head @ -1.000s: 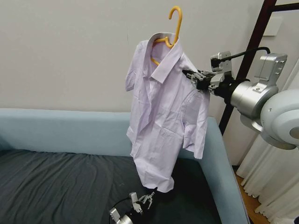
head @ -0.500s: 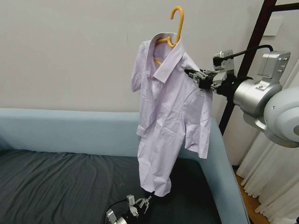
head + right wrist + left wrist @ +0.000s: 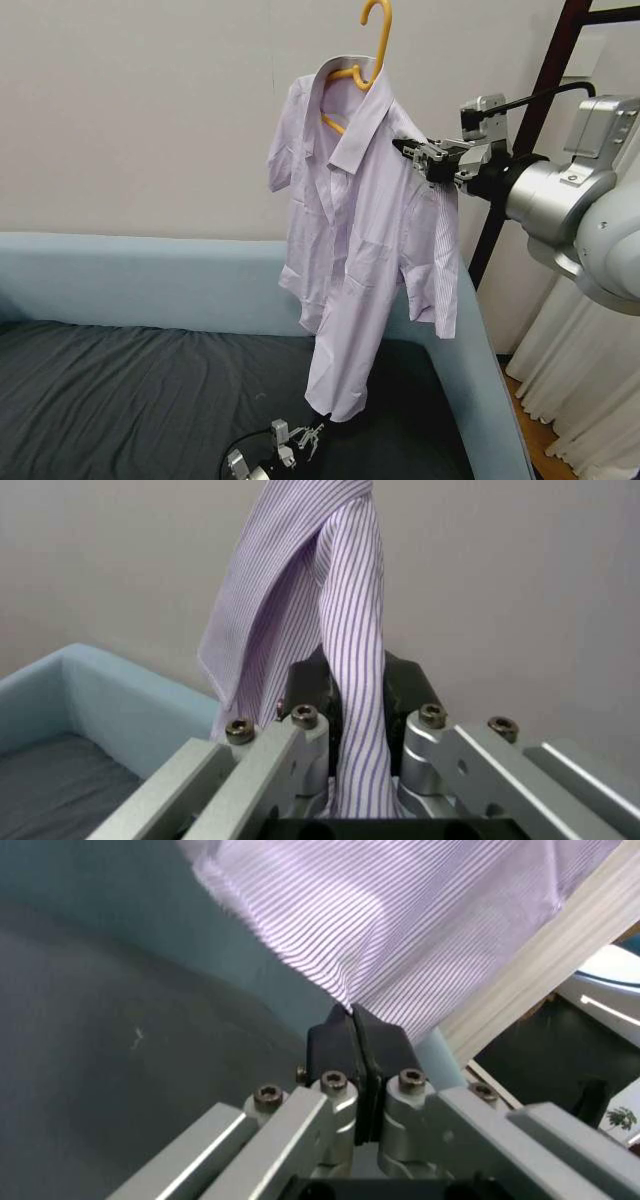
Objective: Pick up the clothes from the sofa and hang them on the clothes hanger.
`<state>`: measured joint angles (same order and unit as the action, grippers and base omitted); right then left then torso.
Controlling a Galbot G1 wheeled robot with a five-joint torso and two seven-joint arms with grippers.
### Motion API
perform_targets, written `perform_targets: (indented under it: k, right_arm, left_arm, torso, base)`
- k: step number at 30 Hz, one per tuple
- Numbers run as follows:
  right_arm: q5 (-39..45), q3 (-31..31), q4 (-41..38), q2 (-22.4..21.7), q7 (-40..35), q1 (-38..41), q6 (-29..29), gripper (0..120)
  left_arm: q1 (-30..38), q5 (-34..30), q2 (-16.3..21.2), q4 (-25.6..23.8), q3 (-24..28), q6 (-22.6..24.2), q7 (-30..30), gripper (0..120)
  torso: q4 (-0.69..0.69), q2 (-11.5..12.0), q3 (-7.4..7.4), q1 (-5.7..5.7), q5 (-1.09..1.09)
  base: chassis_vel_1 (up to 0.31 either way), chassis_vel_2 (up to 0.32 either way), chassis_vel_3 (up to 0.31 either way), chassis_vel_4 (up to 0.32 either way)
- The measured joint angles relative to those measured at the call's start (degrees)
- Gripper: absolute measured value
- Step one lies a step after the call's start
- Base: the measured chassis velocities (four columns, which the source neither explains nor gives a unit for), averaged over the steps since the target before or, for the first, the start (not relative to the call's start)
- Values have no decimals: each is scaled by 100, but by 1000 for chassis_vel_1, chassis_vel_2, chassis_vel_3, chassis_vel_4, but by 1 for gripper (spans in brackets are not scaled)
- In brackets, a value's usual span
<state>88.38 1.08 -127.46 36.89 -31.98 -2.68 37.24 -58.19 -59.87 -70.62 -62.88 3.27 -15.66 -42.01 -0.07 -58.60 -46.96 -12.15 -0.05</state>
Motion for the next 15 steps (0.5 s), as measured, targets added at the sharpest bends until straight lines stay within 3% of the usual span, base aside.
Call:
perform_targets:
  k: [5, 9, 11, 13, 15]
  right_arm:
    - [-12, 23, -74, -45, 8, -102, -4, 8]
    - [-30, 29, -153, -69, 13, -175, -4, 8]
    - [-43, 32, -179, -83, 15, -202, -4, 8]
    - [-128, 54, -255, -149, 40, -290, -4, 8]
    - [-144, 77, -257, -172, 47, -283, -3, 8]
  left_arm:
    - [0, -115, 11, -81, -36, -112, -15, 0]
    - [-6, -300, 1, -144, -80, -218, 85, 7]
    - [-8, -321, 0, -159, -94, -239, 140, 16]
    - [-63, 78, 41, -176, -118, -239, 765, 27]
    - [-120, 320, 86, -175, -120, -201, 976, 33]
  torso:
    - [-1, 0, 0, 0, 1]
    - [0, 0, 0, 0, 0]
    - [0, 0, 0, 0, 1]
    - [-1, 0, 0, 0, 1]
    - [-1, 0, 0, 0, 1]
  base:
    - [0, 0, 0, 0]
    - [0, 0, 0, 0]
    - [0, 0, 0, 0]
    - [0, 0, 0, 0]
    - [0, 0, 0, 0]
